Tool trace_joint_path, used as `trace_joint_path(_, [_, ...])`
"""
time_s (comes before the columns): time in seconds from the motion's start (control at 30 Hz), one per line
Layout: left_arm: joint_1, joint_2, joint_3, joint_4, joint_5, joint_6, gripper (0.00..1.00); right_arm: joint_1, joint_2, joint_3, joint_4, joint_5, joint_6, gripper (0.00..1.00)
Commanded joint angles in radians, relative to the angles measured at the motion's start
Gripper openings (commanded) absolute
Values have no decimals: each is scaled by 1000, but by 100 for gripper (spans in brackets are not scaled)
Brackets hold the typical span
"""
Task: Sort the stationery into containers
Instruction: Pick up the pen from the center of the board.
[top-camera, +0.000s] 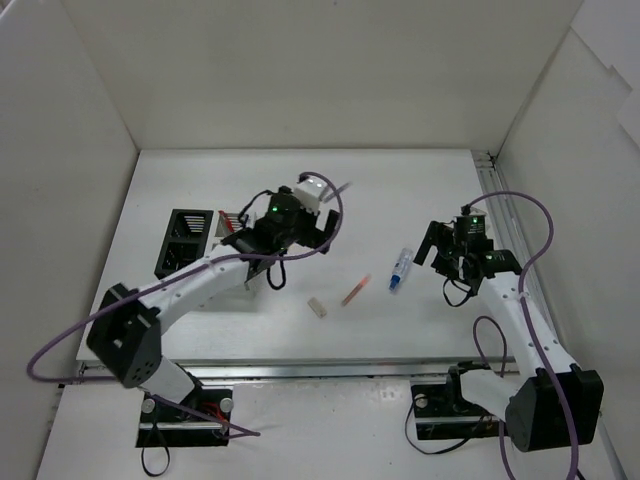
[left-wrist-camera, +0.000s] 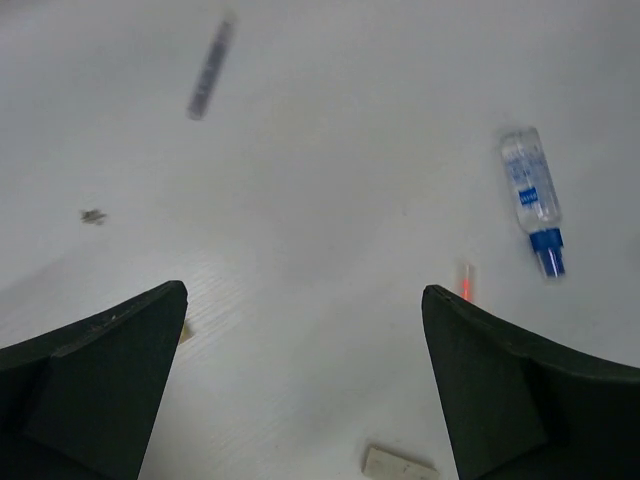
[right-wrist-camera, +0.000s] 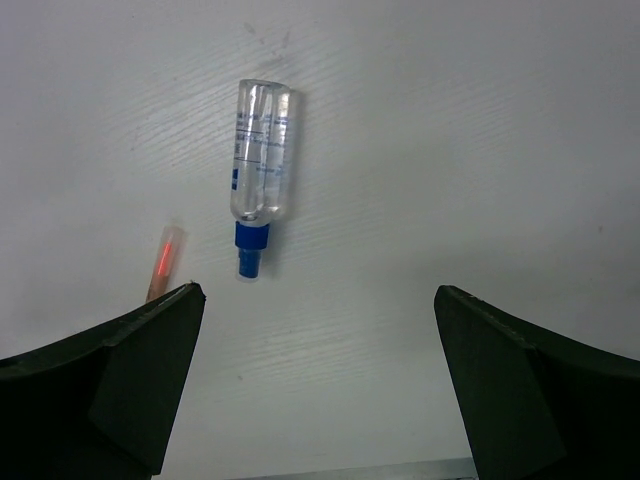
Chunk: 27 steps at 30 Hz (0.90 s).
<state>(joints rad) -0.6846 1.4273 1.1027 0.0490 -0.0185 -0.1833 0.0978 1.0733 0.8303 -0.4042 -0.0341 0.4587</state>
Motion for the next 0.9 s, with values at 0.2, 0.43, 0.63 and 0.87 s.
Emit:
trace_joint_path(0.2, [-156, 357, 290, -204, 78, 156, 100, -49, 39, 32, 33, 11, 26, 98])
trace_joint_path(0.43, [-202, 528, 390, -256, 181, 133, 100, -55, 19, -10, 33, 19, 28, 98])
trace_joint_path(0.63, [-239, 610, 444, -278, 141, 117, 98, -53, -22, -26, 30, 31, 9, 98])
trace_joint_path(0.87, [-268, 663, 453, -290, 68, 85, 54, -58, -62, -45, 27, 66, 6, 98])
